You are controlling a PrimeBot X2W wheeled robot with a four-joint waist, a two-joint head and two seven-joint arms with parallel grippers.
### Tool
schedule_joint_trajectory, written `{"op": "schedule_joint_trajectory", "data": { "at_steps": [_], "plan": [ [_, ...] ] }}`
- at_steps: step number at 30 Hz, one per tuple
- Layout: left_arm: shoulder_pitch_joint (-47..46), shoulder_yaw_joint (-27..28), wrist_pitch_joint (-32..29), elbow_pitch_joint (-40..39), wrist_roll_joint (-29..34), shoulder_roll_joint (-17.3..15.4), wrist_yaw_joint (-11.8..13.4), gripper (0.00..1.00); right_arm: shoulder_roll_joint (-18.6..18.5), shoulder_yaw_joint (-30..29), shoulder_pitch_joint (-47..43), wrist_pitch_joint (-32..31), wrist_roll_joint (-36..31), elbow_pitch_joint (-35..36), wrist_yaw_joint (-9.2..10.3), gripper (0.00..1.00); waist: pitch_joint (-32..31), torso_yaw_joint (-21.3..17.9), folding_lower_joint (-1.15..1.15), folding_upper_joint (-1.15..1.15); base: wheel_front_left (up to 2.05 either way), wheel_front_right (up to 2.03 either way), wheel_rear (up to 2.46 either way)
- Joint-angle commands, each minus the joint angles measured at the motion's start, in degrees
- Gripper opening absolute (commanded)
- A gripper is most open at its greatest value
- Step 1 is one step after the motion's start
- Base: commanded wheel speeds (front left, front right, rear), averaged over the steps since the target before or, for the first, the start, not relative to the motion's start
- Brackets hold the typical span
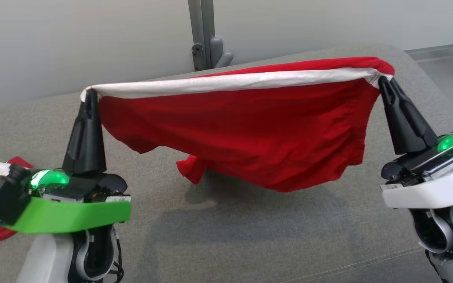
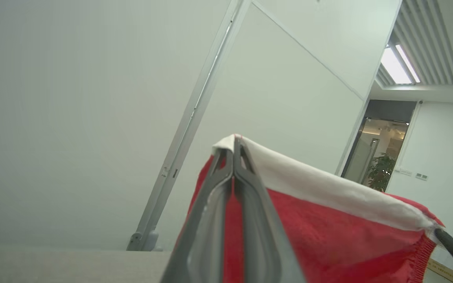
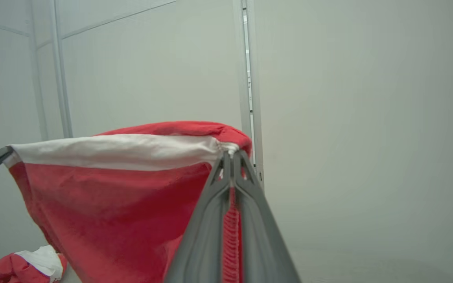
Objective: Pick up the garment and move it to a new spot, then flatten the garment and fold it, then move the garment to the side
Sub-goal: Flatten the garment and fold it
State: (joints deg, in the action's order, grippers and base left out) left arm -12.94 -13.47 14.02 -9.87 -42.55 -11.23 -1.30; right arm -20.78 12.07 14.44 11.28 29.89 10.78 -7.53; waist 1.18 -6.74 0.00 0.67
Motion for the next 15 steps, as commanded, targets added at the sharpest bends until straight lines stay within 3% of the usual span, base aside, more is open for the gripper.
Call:
{"op": "schedule_joint_trajectory", "data": {
  "at_steps": [1,9,15],
  "plan": [
    [1.4,0.7,0.0,-3.6,1.0,-1.1,0.9,0.0,0.3,-1.7,-1.7,-1.0,-0.9,3.8,0.08,0.0,-1.3,-0.4,0.0,-0.67,0.0,0.0,0.0],
    [2.1,1.0,-4.5,-17.6,1.9,-3.6,4.0,0.0,2.4,-8.1,-5.0,-5.2,-2.5,16.2,0.08,0.0,-1.4,0.1,0.0,-0.67,0.0,0.0,0.0],
    [-3.4,1.2,-9.2,-14.8,-0.6,-4.4,3.9,0.0,3.2,-5.7,0.7,-8.3,0.0,11.5,0.08,0.0,1.6,0.7,0.0,-0.67,0.0,0.0,0.0]
  ]
}}
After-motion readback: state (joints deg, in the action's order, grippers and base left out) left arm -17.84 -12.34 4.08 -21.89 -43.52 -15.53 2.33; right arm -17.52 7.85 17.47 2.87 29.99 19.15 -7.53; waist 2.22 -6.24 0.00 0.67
